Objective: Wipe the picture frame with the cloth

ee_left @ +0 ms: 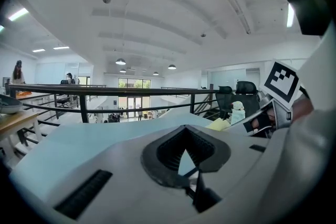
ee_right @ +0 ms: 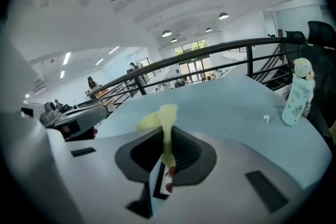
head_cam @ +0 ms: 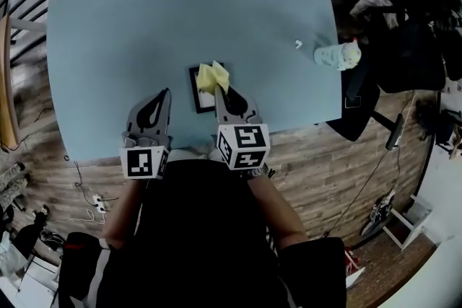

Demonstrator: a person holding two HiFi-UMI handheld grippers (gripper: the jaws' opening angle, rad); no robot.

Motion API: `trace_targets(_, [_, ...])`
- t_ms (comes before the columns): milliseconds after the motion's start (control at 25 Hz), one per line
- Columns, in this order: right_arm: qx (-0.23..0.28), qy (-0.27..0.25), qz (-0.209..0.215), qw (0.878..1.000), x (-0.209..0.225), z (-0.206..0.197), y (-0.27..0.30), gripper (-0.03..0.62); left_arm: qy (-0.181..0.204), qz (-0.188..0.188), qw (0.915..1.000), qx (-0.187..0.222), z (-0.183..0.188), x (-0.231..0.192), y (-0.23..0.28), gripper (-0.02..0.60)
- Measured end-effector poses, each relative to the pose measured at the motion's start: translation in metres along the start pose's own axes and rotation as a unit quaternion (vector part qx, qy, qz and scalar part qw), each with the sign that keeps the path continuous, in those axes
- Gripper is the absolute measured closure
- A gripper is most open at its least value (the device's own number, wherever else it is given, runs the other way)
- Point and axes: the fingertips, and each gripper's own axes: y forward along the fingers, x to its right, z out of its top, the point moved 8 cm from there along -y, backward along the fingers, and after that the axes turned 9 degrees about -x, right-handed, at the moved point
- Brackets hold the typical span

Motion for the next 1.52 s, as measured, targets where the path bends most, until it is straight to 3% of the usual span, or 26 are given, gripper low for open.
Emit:
trace_targets(200, [-0.054,-0.014,0.014,0.998,0.004,-0.015,0.026,0.559,-0.01,0.011,0.9994,-0.03,0.002,-0.004,0.01,0.581])
trace_targets(640, [-0.136,-0.037,0.043,0.989,0.009,-0.039,0.081,0.559,-0.026,0.017,0.9986,-0.042,0.001,-0.003,0.037,0.581])
trace_targets(1040, [-0.188,-0.038,0.082,0.978,-0.011,-0.053,0.116,0.559,-0.04,0.027,0.9979,-0.043,-0.001,-0.01,0.042,0.581])
trace_targets(1520, [-0.205,-0.015,0.073,0.976,0.002,-0.06,0.134,0.557,-0.041,0.036,0.9968,-0.058,-0.005,-0.009,0.041,0.581])
